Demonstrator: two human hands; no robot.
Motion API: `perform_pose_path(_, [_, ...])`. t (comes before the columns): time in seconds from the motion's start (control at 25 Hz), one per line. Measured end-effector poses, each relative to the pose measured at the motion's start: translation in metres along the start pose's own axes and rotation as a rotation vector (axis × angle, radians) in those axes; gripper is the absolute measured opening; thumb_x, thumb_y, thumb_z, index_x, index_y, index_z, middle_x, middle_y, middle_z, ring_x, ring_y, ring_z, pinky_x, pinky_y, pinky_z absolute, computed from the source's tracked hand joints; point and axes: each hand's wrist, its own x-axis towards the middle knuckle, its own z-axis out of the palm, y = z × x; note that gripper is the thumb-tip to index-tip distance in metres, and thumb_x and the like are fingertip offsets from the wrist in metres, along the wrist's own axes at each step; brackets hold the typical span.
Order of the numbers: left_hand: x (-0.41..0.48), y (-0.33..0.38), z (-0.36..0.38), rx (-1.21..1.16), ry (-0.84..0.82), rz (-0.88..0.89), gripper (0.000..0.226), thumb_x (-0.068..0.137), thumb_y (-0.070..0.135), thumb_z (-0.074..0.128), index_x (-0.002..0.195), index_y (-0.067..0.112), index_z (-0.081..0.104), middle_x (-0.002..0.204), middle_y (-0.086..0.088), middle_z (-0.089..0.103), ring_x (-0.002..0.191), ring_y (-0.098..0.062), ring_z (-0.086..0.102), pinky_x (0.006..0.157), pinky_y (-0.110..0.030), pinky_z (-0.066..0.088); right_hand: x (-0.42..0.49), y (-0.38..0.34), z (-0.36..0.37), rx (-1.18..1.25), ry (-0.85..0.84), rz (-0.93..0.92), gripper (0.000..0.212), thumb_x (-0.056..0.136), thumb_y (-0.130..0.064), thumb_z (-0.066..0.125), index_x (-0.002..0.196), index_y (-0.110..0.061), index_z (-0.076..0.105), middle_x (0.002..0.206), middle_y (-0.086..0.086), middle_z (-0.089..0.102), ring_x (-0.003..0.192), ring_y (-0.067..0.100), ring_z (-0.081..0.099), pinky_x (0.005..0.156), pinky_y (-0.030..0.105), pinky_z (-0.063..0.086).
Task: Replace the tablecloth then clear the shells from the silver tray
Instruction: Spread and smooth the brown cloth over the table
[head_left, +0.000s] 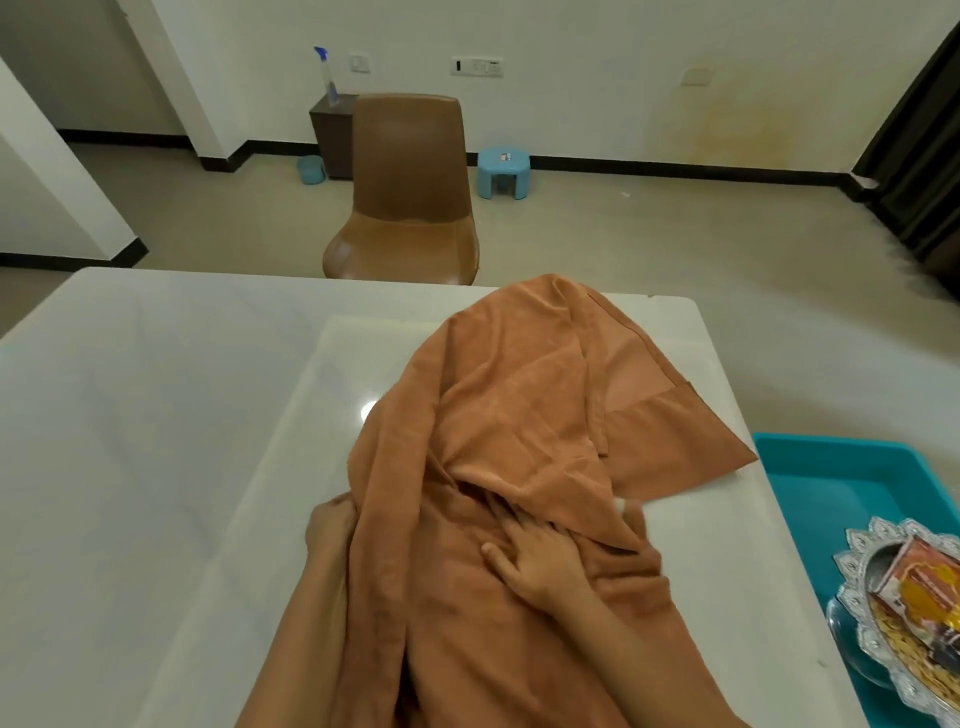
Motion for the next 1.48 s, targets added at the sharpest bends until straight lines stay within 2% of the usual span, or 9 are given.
perform_pose_path(0.32, [0.038, -0.014, -0.074, -0.016, 0.920, 0.132, 0.037, 0.095, 0.032, 0.038, 0.116, 0.006, 0.053, 0.120, -0.022, 0.052, 0.102, -0.045, 0.052, 0.087, -0.051, 0.039, -0.046, 0.145, -0.042, -0.149, 0.117, 0.235, 0.079, 0.082, -0.075, 0.003, 0.150, -0.036, 0.011, 0.155, -0.003, 0.028, 0.144, 0.015, 0.022, 0.119, 0.036, -0.001])
perform_pose_path(0.52, [0.044, -0.048, -0.066, 0.412, 0.448, -0.027, 0.054, 0.078, 0.001, 0.061, 0.127, 0.000, 0.038, 0.138, -0.032, 0.028, 0.120, -0.049, 0.032, 0.100, -0.058, 0.027, -0.050, 0.149, -0.051, -0.204, 0.305, 0.472, 0.068, 0.083, -0.053, 0.023, 0.125, -0.011, 0.055, 0.127, 0.017, 0.055, 0.120, 0.036, 0.047, 0.111, 0.054, 0.023])
perform_pose_path(0.64, [0.028, -0.028, -0.045, 0.439, 0.466, 0.588, 0.061, 0.081, -0.004, 0.044, 0.138, 0.015, 0.036, 0.153, -0.018, 0.019, 0.134, -0.042, 0.024, 0.107, -0.058, 0.023, -0.017, 0.090, -0.057, -0.097, 0.608, 0.460, 0.051, 0.085, -0.037, 0.031, 0.109, -0.002, 0.058, 0.117, 0.026, 0.057, 0.108, 0.043, 0.052, 0.095, 0.049, 0.042])
perform_pose_path(0.76, [0.021, 0.003, -0.019, 0.403, 0.148, 0.980, 0.054, 0.090, 0.030, 0.034, 0.144, 0.030, 0.034, 0.156, -0.004, 0.025, 0.136, -0.031, 0.035, 0.108, -0.052, 0.034, 0.032, 0.051, -0.060, -0.019, 0.461, 0.277, 0.073, 0.087, -0.048, 0.037, 0.148, -0.010, 0.028, 0.157, 0.014, 0.020, 0.144, 0.033, 0.017, 0.117, 0.041, 0.008])
perform_pose_path(0.88, [0.028, 0.017, 0.006, 0.783, 0.001, 0.759, 0.076, 0.078, 0.081, 0.017, 0.146, 0.047, 0.021, 0.158, 0.003, 0.018, 0.137, -0.032, 0.032, 0.106, -0.054, 0.030, 0.054, 0.049, -0.032, -0.097, 0.205, 0.212, 0.088, 0.081, -0.072, 0.025, 0.152, -0.028, -0.005, 0.157, 0.002, -0.015, 0.146, 0.028, -0.011, 0.114, 0.041, -0.017])
perform_pose_path(1.04, [0.025, 0.022, 0.019, 0.917, -0.138, 0.311, 0.088, 0.074, 0.085, 0.006, 0.140, 0.036, 0.039, 0.152, -0.002, 0.033, 0.136, -0.038, 0.026, 0.109, -0.060, 0.013, 0.001, 0.038, 0.007, -0.068, 0.237, 0.118, 0.079, 0.088, -0.069, 0.025, 0.153, -0.027, 0.008, 0.160, 0.000, 0.000, 0.148, 0.024, 0.002, 0.117, 0.041, 0.002])
perform_pose_path(1.2, [0.020, 0.034, 0.053, 0.734, 0.168, 0.747, 0.080, 0.086, 0.072, 0.021, 0.117, 0.009, 0.059, 0.133, -0.019, 0.049, 0.134, -0.035, 0.034, 0.112, -0.057, 0.018, -0.067, -0.010, 0.027, 0.027, 0.281, 0.046, 0.067, 0.080, -0.058, 0.049, 0.140, -0.026, 0.046, 0.147, 0.007, 0.043, 0.128, 0.026, 0.040, 0.097, 0.035, 0.039])
perform_pose_path(1.36, [0.019, 0.045, 0.099, 0.701, -0.207, 1.057, 0.079, 0.080, 0.080, 0.015, 0.149, 0.042, 0.014, 0.159, 0.005, -0.003, 0.147, -0.025, -0.005, 0.117, -0.052, -0.004, -0.051, 0.005, -0.021, 0.187, 0.581, 0.086, 0.027, 0.088, -0.032, 0.052, 0.110, -0.019, 0.062, 0.108, 0.003, 0.057, 0.092, 0.020, 0.056, 0.077, 0.032, 0.053])
perform_pose_path(1.48, [0.015, 0.037, 0.129, 0.863, -0.299, 0.921, 0.087, 0.071, 0.087, 0.024, 0.144, 0.053, -0.008, 0.157, 0.012, -0.017, 0.145, -0.036, -0.012, 0.107, -0.064, -0.012, -0.007, 0.051, -0.064, 0.256, 0.496, 0.381, 0.031, 0.093, -0.028, 0.049, 0.122, -0.017, 0.053, 0.122, 0.003, 0.054, 0.111, 0.020, 0.047, 0.093, 0.030, 0.044])
